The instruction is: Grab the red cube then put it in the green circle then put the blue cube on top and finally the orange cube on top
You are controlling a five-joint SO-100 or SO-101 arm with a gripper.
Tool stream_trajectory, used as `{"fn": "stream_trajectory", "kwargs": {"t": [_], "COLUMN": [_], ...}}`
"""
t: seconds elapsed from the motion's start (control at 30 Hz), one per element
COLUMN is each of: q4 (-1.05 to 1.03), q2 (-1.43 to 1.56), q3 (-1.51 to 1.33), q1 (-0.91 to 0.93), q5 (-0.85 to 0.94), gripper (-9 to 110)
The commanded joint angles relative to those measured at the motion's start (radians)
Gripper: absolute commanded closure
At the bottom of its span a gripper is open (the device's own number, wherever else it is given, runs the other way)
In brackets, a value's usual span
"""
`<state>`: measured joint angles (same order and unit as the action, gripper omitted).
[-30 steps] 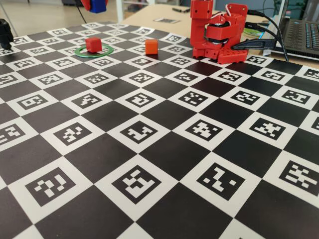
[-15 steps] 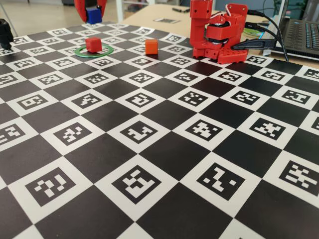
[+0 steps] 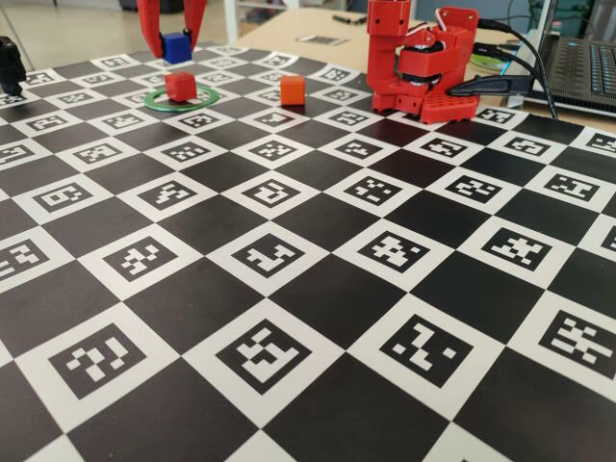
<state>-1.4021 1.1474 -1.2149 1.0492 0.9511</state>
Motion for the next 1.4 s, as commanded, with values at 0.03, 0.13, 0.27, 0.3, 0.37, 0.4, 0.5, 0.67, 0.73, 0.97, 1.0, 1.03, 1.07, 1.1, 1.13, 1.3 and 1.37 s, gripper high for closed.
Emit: {"fn": "stream_trajectory", "kwargs": {"t": [0.03, 0.13, 0.27, 0.3, 0.37, 0.4, 0.5, 0.67, 0.73, 0.97, 1.0, 1.03, 1.07, 1.1, 1.13, 1.3, 1.37], "q4": [0.021, 0.031, 0.034, 0.035, 0.040, 0.044, 0.057, 0.067, 0.067, 0.075, 0.080, 0.081, 0.083, 0.083, 0.083, 0.083, 0.084], "q2": [0.051, 0.052, 0.055, 0.055, 0.055, 0.055, 0.055, 0.055, 0.055, 0.055, 0.055, 0.055, 0.055, 0.055, 0.055, 0.055, 0.055], "q3": [0.006, -0.006, -0.020, -0.021, -0.026, -0.028, -0.038, -0.046, -0.046, -0.051, -0.052, -0.054, -0.055, -0.055, -0.055, -0.063, -0.067], "q1": [-0.017, -0.021, -0.026, -0.028, -0.028, -0.028, -0.028, -0.026, -0.026, -0.023, -0.023, -0.021, -0.021, -0.021, -0.021, -0.021, -0.021], "q5": [-0.003, -0.003, 0.000, 0.000, -0.002, -0.002, -0.002, 0.003, 0.003, 0.011, 0.012, 0.015, 0.017, 0.018, 0.020, 0.023, 0.025], "gripper": [90, 90, 90, 90, 90, 90, 90, 90, 90, 90, 90, 90, 90, 90, 90, 90, 90]}}
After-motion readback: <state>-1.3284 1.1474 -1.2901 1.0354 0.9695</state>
